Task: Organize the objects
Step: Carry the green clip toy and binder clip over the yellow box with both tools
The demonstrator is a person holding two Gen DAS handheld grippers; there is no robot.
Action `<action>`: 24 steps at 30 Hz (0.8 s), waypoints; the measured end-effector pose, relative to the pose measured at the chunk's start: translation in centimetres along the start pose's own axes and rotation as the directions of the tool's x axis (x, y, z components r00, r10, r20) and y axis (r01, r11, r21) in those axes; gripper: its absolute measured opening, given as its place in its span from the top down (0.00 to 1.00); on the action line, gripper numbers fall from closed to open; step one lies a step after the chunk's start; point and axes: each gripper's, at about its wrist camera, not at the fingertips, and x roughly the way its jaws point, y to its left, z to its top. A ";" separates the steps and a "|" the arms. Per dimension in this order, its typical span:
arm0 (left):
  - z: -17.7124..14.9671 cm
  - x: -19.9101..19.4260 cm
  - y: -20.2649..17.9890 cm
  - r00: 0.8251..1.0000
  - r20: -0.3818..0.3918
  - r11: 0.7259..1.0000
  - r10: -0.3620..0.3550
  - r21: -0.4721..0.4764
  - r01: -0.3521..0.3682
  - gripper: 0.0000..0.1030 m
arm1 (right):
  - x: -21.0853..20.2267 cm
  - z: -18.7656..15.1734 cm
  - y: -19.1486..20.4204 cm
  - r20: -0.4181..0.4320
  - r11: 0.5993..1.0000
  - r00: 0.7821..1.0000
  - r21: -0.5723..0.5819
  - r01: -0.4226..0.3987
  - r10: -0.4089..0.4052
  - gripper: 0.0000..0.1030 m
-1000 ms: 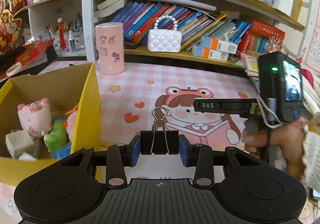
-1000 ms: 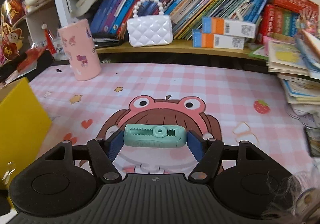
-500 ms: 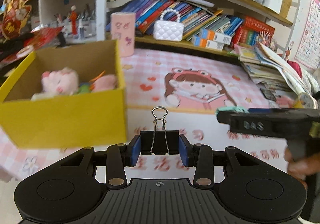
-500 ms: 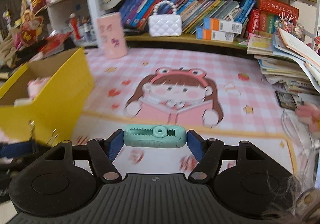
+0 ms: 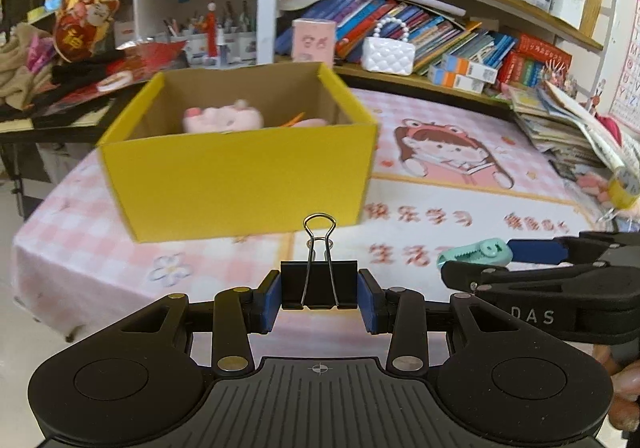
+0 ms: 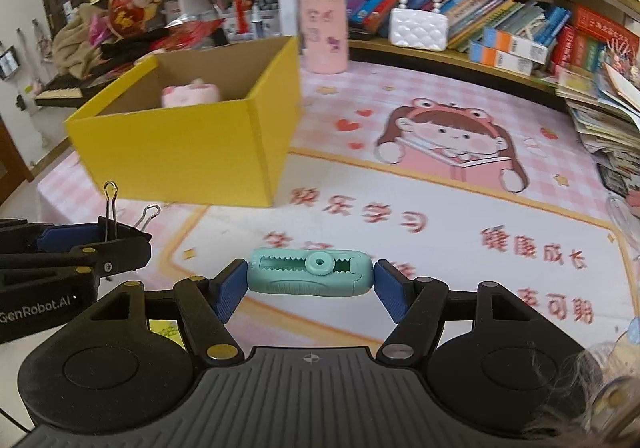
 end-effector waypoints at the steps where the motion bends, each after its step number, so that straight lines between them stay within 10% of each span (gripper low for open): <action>1: -0.4 -0.4 0.5 1.000 0.000 1.000 0.006 -0.001 -0.006 0.63 | -0.1 -0.2 0.7 0.000 1.000 1.000 -0.004 -0.004 0.004 0.36; 24: -2.3 -4.1 7.5 0.997 0.067 0.999 0.025 -0.037 -0.022 0.63 | -1.0 -1.1 9.5 0.036 0.996 0.999 -0.079 -0.036 0.039 0.36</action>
